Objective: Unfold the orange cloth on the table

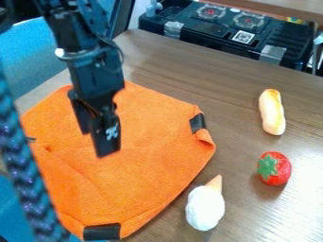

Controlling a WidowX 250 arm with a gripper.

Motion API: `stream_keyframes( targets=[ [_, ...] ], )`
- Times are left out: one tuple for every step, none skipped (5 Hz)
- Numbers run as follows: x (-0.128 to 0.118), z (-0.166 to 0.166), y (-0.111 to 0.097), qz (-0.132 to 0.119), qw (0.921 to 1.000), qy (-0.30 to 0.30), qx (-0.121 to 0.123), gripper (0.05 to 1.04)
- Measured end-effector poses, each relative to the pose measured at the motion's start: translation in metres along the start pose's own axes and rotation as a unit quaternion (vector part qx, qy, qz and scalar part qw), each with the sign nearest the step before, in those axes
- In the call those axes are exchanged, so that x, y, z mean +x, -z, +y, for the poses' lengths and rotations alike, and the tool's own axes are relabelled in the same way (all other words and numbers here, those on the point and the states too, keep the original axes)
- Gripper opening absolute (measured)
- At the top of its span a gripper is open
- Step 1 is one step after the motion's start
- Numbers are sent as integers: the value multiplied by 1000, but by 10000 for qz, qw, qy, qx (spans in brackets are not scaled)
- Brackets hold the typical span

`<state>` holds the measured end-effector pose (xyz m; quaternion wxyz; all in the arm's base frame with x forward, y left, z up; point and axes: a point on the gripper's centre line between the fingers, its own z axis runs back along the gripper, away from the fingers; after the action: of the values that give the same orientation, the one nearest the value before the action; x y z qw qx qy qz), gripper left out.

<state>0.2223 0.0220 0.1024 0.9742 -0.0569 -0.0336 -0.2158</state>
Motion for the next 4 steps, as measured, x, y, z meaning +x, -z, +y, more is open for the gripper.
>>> stream_keyframes(
  targets=[
    [11,19,-2,-1011,9911,-461,733,999],
    [22,40,4,-1513,9798,-1061,771,1000],
    [41,56,17,-1704,9726,-1425,681,1000],
    [53,70,32,-1765,9680,-1659,662,999]
  ],
)
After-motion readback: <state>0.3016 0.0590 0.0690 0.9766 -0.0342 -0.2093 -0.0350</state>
